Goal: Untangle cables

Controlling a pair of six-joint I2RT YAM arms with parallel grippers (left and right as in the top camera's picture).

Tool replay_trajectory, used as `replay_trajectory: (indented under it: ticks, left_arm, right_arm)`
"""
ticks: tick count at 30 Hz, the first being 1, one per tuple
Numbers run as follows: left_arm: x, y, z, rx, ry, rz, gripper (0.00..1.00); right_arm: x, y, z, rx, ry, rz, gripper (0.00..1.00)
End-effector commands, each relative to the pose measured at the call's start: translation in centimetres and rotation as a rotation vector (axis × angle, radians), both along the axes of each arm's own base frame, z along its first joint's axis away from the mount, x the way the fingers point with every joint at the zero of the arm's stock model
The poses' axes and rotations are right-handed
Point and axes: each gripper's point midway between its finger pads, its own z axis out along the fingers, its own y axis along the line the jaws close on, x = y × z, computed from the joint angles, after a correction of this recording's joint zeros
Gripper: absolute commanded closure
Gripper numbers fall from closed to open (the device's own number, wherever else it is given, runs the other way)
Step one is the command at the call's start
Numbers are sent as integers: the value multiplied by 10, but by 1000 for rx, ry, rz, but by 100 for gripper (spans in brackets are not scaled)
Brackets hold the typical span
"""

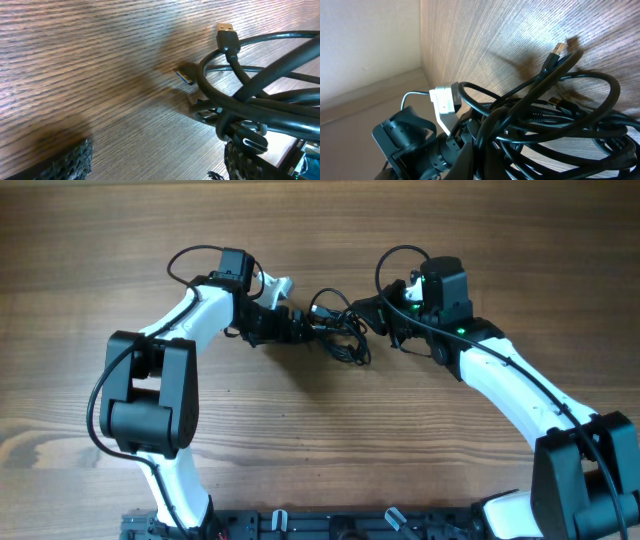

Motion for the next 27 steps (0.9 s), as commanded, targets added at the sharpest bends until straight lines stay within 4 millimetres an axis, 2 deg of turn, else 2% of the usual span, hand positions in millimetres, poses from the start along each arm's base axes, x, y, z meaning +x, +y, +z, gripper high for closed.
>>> replay_trajectory:
  ticks: [1,6,10,13,16,19,21,24,27]
  left_arm:
    - [1,6,0,26,-4,20,11]
    - [1,4,1,15,-8,12,11]
    - [1,-6,8,-56,-27,-20,11]
    - [0,2,8,-47,-38,-41,14]
    - [2,10,32,-159,-71,-46,16]
    - [7,11,41,-230,-95,-43,15]
    - [6,4,37,-248,-114,-60,18]
    - [-3,-22,30,-308,-178,-135,19]
    - [-5,-38,27,-318,-237,-184,20]
  right_arm:
    - [9,0,6,-17,-56,8,96]
    - [9,0,7,-17,-57,9,96]
    - [8,2,9,-5,-59,19,96]
    - [7,4,10,8,-53,22,96]
    - [7,5,12,26,-40,16,96]
    - [7,7,15,54,-24,9,96]
    - [6,12,22,93,-27,27,96]
    - [5,15,26,127,-14,27,96]
    - [5,15,27,132,-11,27,96]
